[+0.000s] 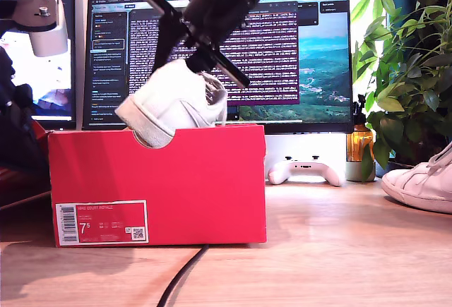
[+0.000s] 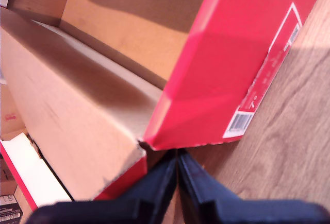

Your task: Pack the white shoes by picking the first shoe and placing it inside the red shoebox, left side, then picking and rotating the second shoe and placing it in the shoebox

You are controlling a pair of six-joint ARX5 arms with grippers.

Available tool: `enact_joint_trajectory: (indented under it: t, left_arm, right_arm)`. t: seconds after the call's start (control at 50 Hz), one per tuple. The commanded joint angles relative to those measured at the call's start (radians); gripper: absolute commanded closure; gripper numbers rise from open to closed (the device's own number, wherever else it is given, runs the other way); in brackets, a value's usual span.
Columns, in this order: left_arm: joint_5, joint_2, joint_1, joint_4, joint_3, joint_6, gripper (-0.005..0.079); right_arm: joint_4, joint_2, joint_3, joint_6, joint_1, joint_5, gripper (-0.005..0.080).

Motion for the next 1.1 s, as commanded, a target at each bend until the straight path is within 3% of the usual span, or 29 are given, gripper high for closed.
enact_joint_trajectory:
  t: [0.0,1.08]
  left_arm:
    - [-0.002,0.004,-0.005,0.011,0.006,0.001,0.0761]
    - [-0.009,0.004,-0.005,0.016,0.006,0.0,0.0761]
  right_arm:
    - [0.049,0.001,0.012,0.008,0.002,0.0,0.0765]
    - [0.115,0.167,0.012,0.016,0.037,0.113,0.0765]
